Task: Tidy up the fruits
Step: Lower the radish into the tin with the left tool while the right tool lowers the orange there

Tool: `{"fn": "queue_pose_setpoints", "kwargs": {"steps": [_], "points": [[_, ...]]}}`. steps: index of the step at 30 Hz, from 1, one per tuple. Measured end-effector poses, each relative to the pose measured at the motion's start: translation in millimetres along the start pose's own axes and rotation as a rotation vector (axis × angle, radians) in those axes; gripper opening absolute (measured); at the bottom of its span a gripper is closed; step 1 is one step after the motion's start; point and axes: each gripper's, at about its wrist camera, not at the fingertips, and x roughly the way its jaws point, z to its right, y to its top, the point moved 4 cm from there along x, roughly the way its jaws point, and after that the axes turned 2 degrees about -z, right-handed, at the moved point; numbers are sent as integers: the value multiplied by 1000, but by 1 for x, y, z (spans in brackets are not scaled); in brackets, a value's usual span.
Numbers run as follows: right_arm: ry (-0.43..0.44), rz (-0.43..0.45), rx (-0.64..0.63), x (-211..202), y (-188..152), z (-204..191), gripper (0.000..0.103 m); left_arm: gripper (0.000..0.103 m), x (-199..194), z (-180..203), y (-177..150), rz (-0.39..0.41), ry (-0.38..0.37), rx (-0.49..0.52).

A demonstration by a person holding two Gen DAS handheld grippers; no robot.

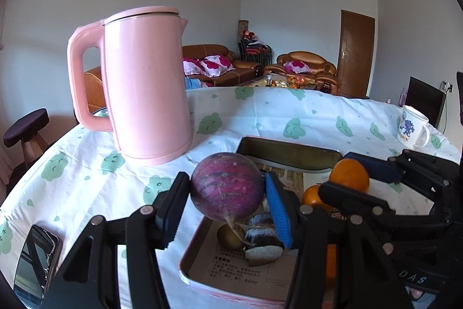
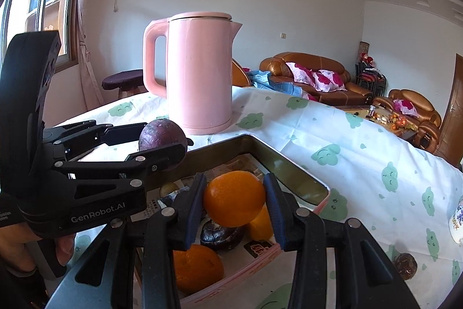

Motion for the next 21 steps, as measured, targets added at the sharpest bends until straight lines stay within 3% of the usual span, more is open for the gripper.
{"fn": "queue_pose_setpoints", "kwargs": {"steps": [21], "points": [[46, -59, 18, 11, -8, 2, 43, 56, 11, 9, -8, -68, -11, 51]]}}
